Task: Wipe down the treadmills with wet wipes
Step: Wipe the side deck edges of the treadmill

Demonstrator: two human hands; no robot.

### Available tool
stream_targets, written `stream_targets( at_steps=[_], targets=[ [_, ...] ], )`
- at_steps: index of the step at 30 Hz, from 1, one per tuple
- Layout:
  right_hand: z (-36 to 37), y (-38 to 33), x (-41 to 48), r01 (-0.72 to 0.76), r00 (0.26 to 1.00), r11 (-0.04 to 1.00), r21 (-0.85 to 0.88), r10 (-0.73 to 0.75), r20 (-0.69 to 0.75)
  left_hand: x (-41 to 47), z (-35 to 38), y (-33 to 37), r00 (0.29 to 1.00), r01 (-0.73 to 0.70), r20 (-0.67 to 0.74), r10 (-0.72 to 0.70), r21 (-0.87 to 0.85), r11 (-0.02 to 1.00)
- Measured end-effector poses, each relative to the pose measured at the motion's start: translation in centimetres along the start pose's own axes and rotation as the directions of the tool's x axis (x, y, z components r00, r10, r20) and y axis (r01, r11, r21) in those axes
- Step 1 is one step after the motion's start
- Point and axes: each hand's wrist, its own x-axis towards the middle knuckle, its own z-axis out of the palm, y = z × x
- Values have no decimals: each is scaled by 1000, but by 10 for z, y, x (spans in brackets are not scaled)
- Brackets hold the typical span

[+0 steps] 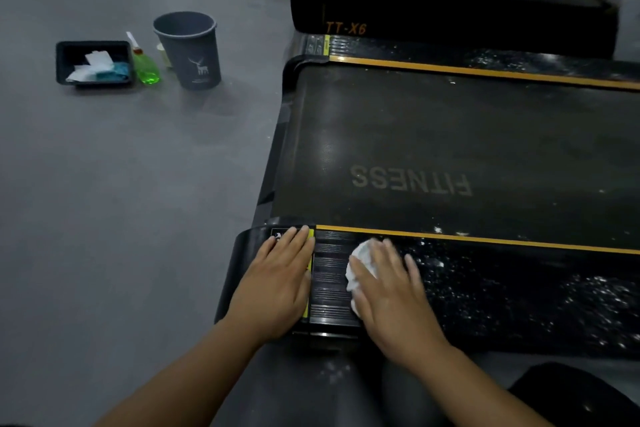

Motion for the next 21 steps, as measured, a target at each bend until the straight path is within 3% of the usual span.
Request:
stream_targets(
  at_steps=[6, 8, 12, 14, 17, 19, 21],
  targets=[
    [10, -31, 51, -194, 981, 965, 177, 194, 16, 3, 3, -3, 1000, -15, -17, 15, -25, 1000],
    [11, -55, 44, -164, 986, 970, 179, 159, 45, 2, 5, -5, 999, -30, -42, 29, -30, 999],
    [-3, -48, -13, 47, 995, 984, 173, -61, 80, 2, 5, -6, 998, -52, -42, 51, -10, 999],
    [-6, -20, -17, 22, 996, 991, 132, -33, 83, 2, 3, -5, 999, -42, -23, 41, -7, 999],
    [-4, -8, 25, -133, 988, 983, 125, 122, 93, 3, 4, -3, 999, -38, -26, 38, 5, 999],
    [-2, -28, 33, -114, 989, 981, 156, 98, 112, 2, 5, -4, 998, -45, -45, 47, 33, 998],
    [-1, -42, 12, 5, 993, 981, 194, -28, 117, 2, 5, -3, 997, -56, -55, 59, 52, 997]
  ],
)
